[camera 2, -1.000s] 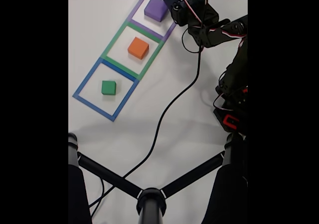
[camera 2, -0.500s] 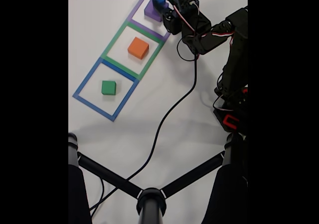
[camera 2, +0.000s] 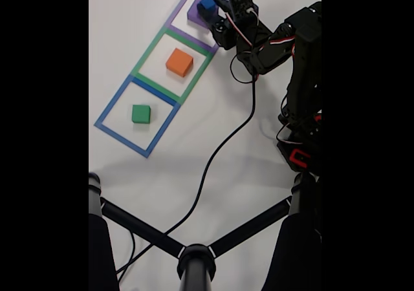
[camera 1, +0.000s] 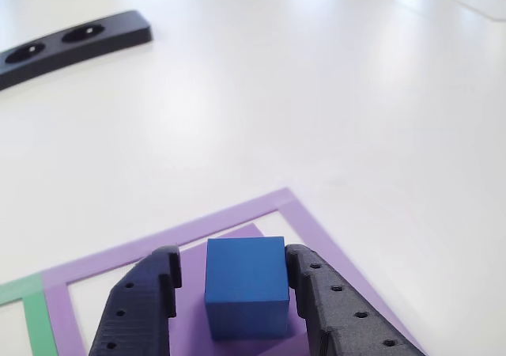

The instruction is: Tower of hanoi

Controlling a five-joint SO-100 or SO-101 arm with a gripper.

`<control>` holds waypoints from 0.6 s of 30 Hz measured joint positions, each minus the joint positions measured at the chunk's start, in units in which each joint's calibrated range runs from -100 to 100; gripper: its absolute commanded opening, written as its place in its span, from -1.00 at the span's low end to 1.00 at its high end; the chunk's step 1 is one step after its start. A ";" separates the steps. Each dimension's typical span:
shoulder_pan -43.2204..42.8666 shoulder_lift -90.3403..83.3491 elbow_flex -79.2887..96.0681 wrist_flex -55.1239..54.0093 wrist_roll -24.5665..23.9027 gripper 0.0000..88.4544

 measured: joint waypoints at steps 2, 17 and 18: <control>0.00 0.00 0.00 -0.08 0.00 -0.56; 0.98 -26.85 2.70 30.34 0.79 -0.75; 0.98 -30.65 1.57 36.04 0.79 -0.83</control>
